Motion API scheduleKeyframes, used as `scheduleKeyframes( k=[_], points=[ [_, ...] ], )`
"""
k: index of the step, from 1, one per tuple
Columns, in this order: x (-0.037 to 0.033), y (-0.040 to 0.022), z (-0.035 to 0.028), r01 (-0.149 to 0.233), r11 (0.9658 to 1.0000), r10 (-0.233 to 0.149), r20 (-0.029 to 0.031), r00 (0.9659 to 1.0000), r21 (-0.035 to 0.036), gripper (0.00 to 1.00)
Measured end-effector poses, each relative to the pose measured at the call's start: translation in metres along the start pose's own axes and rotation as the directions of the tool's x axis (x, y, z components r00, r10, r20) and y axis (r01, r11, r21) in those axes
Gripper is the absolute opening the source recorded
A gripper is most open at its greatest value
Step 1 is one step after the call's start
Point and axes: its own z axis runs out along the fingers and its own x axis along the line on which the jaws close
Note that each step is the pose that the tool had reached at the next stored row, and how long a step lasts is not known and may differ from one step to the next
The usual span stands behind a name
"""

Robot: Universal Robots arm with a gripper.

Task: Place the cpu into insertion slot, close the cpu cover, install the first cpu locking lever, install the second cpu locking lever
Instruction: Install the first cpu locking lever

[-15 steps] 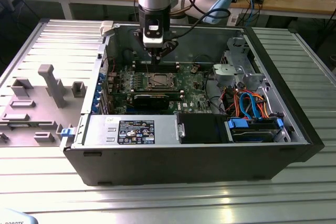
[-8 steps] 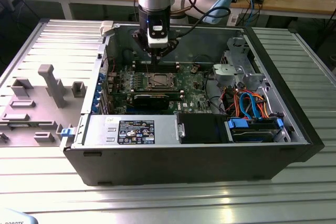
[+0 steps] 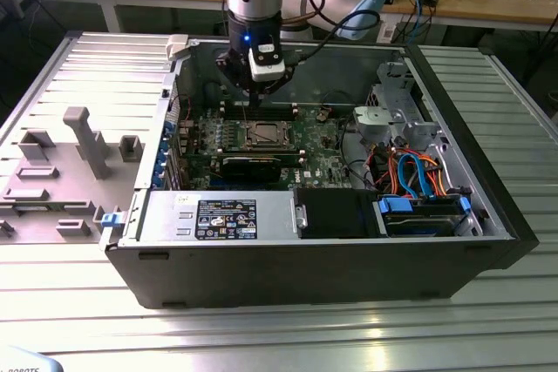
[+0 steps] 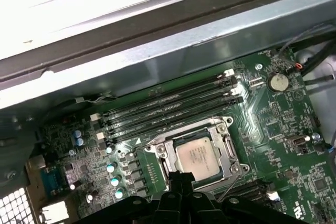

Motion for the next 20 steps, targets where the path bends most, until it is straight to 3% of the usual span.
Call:
scheduleKeyframes(
  k=[2,3,5,7,10,12,20],
  points=[
    [0.0001,0.0,0.0004,0.038,0.9993,-0.038,-0.0017,0.9993,-0.0006,0.11],
    [0.0,0.0,0.001,0.085,0.9964,-0.085,-0.0039,0.9963,-0.0012,0.11],
    [0.0,-0.0001,0.0014,0.124,0.9923,-0.124,-0.0056,0.9922,-0.0019,0.11],
    [0.001,-0.0004,0.0019,0.174,0.9847,-0.174,-0.0081,0.9847,-0.0057,0.11],
    [0.0052,-0.0016,0.0019,0.192,0.9814,-0.192,-0.0095,0.9814,-0.0116,0.11],
    [0.0136,-0.0041,0.002,0.199,0.9799,-0.199,-0.0104,0.98,-0.0175,0.11],
    [0.0323,-0.0097,0.0032,0.216,0.9759,-0.217,-0.0117,0.9762,-0.0269,0.11]
  ],
)
